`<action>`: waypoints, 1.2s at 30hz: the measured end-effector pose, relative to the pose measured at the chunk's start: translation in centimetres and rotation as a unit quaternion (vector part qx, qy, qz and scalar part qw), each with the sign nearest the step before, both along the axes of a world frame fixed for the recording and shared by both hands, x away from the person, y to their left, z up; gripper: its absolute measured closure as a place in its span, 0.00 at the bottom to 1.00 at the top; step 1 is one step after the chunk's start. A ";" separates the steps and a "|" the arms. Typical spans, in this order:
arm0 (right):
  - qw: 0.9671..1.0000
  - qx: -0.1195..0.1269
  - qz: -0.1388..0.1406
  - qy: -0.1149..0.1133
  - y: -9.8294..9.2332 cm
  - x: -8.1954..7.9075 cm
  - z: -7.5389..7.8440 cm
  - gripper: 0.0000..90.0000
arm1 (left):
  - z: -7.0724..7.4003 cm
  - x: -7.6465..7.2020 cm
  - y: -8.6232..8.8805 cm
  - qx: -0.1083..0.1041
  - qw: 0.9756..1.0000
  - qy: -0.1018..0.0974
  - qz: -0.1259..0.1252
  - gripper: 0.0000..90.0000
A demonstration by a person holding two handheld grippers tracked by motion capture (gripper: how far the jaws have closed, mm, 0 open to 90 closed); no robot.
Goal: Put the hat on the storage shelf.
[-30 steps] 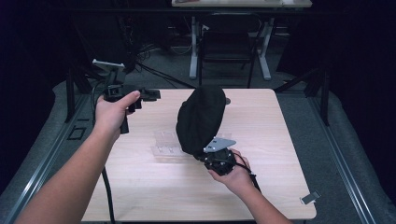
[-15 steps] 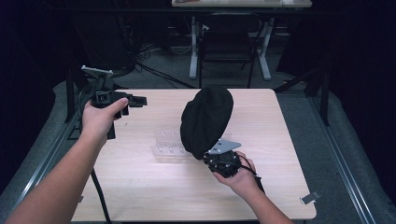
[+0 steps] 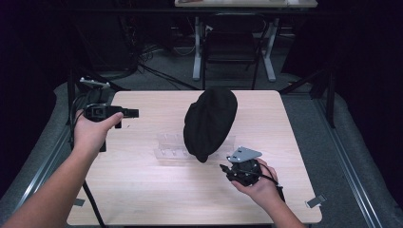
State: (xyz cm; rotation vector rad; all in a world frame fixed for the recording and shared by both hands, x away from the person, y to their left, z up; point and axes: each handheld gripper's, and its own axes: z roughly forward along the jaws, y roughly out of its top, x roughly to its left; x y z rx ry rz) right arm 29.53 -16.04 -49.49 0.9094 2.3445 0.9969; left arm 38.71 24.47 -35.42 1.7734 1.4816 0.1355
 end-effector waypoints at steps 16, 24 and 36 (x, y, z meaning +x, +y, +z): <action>0.998 0.020 -0.065 -0.006 -4.8 -1.1 -0.9 0.62 | -5.9 -2.4 2.6 0.039 0.999 -0.019 0.000 0.66; 0.996 0.027 -0.086 -0.008 -6.1 -1.1 -1.9 0.61 | -9.3 -3.3 4.3 0.021 0.999 -0.023 0.017 0.60; 0.994 0.023 -0.106 -0.001 -7.5 -0.9 -2.9 0.56 | -14.8 -6.3 6.5 -0.021 0.997 -0.033 0.062 0.54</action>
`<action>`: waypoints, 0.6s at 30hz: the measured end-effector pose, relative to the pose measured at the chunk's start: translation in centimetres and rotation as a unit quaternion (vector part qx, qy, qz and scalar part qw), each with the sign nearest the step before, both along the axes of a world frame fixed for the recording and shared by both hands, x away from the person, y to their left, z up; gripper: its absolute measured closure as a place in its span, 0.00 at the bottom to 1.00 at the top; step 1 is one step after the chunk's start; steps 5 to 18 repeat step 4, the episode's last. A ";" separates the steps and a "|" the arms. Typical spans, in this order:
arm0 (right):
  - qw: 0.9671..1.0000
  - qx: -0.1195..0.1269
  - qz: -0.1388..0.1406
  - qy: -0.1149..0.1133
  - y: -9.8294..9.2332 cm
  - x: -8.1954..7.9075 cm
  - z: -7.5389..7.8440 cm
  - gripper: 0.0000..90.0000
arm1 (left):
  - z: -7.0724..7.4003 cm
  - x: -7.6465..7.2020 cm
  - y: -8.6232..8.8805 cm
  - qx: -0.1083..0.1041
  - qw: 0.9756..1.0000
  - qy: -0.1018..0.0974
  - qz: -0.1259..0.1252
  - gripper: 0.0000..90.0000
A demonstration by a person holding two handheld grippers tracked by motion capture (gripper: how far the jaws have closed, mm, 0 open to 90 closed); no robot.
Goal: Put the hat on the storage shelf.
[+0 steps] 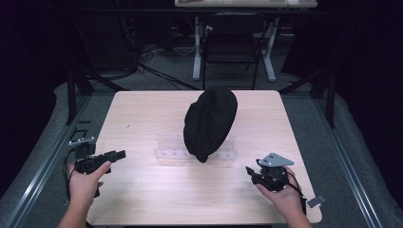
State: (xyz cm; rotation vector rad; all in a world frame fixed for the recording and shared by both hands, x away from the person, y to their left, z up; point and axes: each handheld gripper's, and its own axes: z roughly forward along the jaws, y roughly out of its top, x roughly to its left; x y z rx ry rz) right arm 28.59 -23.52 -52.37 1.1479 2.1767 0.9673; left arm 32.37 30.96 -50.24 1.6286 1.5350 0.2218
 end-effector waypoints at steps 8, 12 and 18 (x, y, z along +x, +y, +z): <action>1.000 -0.006 -0.005 -0.020 -0.1 0.2 0.4 0.53 | -1.4 -0.8 0.3 0.006 1.000 -0.004 0.016 0.53; 1.000 -0.006 -0.005 -0.020 -0.1 0.2 0.4 0.53 | -1.4 -0.8 0.3 0.006 1.000 -0.004 0.016 0.53; 1.000 -0.006 -0.005 -0.020 -0.1 0.2 0.4 0.53 | -1.4 -0.8 0.3 0.006 1.000 -0.004 0.016 0.53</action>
